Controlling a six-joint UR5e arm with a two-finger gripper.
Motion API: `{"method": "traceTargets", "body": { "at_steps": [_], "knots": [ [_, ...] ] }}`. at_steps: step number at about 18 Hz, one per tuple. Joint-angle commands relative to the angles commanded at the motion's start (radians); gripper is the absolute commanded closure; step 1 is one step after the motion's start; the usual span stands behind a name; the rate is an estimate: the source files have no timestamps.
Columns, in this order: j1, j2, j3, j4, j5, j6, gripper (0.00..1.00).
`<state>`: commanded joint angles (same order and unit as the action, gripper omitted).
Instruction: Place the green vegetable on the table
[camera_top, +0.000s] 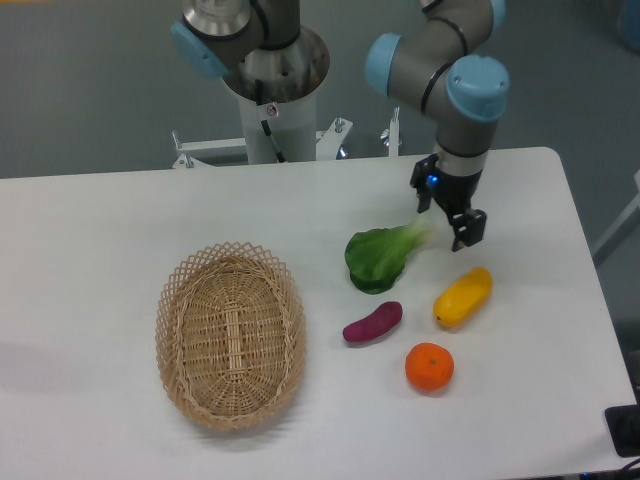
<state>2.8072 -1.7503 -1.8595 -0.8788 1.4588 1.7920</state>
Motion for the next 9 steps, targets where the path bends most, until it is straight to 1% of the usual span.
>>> {"method": "traceTargets", "body": {
  "at_steps": [2,4,7,9],
  "knots": [
    [-0.008,0.008,0.060,-0.060,0.000,-0.052,0.00],
    [-0.012,0.020,0.104,-0.107,0.000,-0.088,0.00],
    [-0.014,0.020,0.161,-0.161,-0.002,-0.118,0.00],
    [-0.014,0.020,0.180,-0.170,-0.002,-0.120,0.00]
  ]
}}
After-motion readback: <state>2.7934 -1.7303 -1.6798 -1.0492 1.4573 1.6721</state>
